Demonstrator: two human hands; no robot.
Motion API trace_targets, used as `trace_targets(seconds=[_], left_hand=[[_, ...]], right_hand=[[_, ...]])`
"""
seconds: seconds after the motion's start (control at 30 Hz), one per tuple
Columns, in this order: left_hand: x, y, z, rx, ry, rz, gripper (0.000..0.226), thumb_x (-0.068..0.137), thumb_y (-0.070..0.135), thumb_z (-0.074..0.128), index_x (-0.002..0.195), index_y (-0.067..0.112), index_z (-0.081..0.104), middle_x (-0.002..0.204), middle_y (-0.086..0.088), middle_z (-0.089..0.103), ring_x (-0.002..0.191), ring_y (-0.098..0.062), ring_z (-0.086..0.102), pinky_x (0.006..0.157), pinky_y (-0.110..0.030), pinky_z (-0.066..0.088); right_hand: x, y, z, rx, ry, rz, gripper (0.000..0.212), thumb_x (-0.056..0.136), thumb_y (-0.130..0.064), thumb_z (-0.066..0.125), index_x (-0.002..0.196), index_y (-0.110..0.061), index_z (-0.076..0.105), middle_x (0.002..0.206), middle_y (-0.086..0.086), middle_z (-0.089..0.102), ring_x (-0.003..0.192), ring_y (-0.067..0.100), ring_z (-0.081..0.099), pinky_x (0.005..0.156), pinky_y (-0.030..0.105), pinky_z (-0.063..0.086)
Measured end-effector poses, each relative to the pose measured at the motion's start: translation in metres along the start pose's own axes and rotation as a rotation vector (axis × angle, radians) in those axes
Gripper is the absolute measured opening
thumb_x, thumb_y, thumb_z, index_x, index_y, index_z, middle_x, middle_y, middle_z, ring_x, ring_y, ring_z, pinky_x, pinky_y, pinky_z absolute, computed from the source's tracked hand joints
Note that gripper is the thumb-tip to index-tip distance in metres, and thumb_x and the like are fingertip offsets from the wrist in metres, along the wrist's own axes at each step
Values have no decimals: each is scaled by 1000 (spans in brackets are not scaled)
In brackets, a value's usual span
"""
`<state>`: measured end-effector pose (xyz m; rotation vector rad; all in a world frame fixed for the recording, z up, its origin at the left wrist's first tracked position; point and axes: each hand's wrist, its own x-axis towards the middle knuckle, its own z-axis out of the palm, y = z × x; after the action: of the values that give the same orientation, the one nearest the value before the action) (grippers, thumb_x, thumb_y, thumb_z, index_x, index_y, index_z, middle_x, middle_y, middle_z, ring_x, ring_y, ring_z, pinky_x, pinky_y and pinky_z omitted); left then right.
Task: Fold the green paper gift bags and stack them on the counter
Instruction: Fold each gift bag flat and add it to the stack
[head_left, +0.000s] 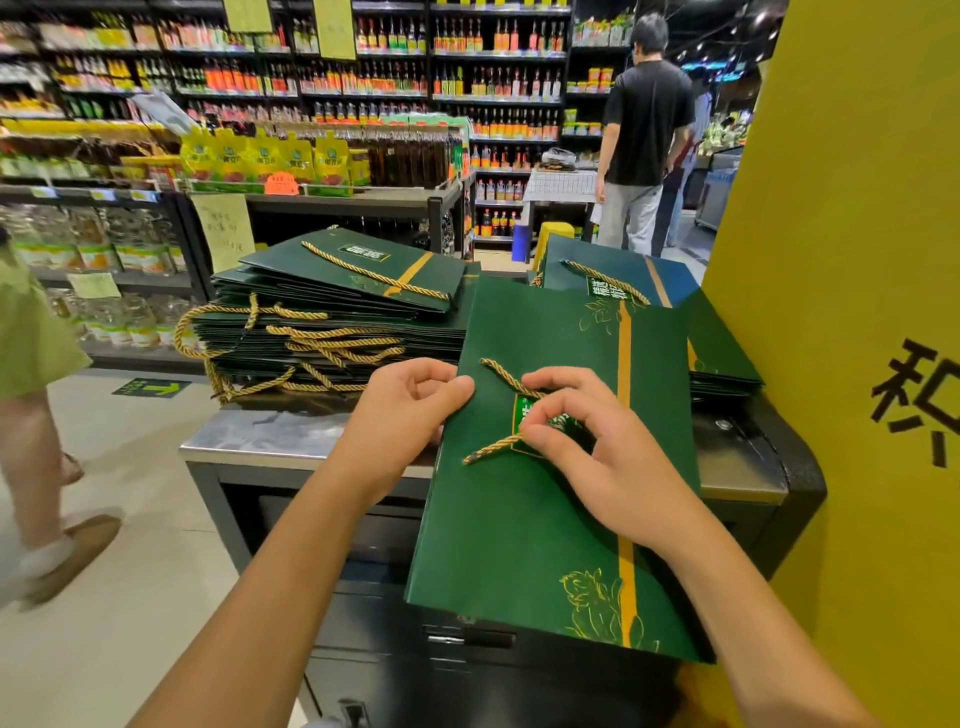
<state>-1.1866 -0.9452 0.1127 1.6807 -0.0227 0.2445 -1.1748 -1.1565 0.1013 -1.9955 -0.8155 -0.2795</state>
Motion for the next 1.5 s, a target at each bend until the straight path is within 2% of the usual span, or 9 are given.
trace_targets(seconds=[0.23, 0.43, 0.57, 0.67, 0.83, 0.97, 1.13, 1.33, 1.5], left_hand=[[-2, -1, 1, -9, 27, 29, 9, 100, 10, 62, 101, 6, 69, 89, -15, 78, 82, -25, 75, 72, -38, 61], [-2, -2, 0, -38, 73, 51, 12, 100, 11, 62, 106, 4, 68, 90, -12, 78, 84, -24, 76, 73, -38, 61], [-4, 1, 2, -67, 121, 47, 10, 98, 13, 65, 106, 7, 68, 88, -8, 79, 85, -23, 76, 68, -31, 60], [-8, 6, 6, -88, 214, 82, 17, 94, 12, 70, 108, 10, 61, 83, -12, 77, 80, -23, 76, 64, -34, 60], [-17, 9, 6, -32, 209, 151, 8, 93, 9, 71, 100, 9, 68, 87, -14, 75, 83, -22, 74, 69, -35, 61], [-28, 12, -3, 54, 37, 154, 45, 93, 1, 67, 130, 26, 64, 117, 10, 68, 87, 14, 65, 72, -10, 53], [-22, 30, -5, -82, -94, 108, 56, 96, -4, 59, 142, 28, 55, 122, 8, 71, 108, -17, 71, 82, -27, 60], [26, 70, 9, -40, -80, 147, 46, 98, 8, 64, 141, 22, 57, 124, 6, 70, 98, -10, 73, 75, -22, 59], [79, 90, 27, 216, -140, 213, 56, 98, 23, 67, 150, 25, 48, 133, 8, 61, 100, -2, 69, 75, -13, 55]], right_hand=[[-10, 2, -6, -173, 277, 1, 18, 86, -27, 78, 104, -28, 74, 127, -14, 58, 125, 4, 51, 106, 25, 38], [-42, 21, -29, -302, 563, 270, 19, 87, -24, 77, 104, -28, 71, 118, -9, 55, 116, 11, 52, 97, 29, 37], [-53, 22, -35, -209, 558, 337, 22, 87, -25, 77, 105, -34, 67, 105, -13, 62, 92, 0, 56, 75, 15, 43], [-47, 19, -39, -144, 566, 369, 23, 87, -26, 79, 106, -32, 69, 101, -8, 64, 81, 7, 55, 71, 20, 44], [-39, 10, -45, -73, 572, 377, 23, 88, -24, 78, 107, -33, 72, 113, -9, 64, 99, 1, 58, 79, 20, 44], [-38, 1, -48, -23, 550, 407, 22, 89, -26, 77, 108, -35, 72, 114, -10, 64, 94, 4, 58, 76, 19, 44], [-29, -14, -61, 16, 478, 405, 35, 89, -26, 76, 121, -36, 68, 120, -17, 58, 99, -17, 52, 89, 14, 40], [15, -24, -95, -36, 395, 475, 53, 81, -41, 76, 132, -34, 63, 129, -14, 60, 115, 19, 64, 101, 48, 53], [63, -12, -123, -254, 372, 492, 55, 91, -29, 73, 141, -12, 58, 143, 3, 57, 130, 18, 52, 105, 31, 39]])
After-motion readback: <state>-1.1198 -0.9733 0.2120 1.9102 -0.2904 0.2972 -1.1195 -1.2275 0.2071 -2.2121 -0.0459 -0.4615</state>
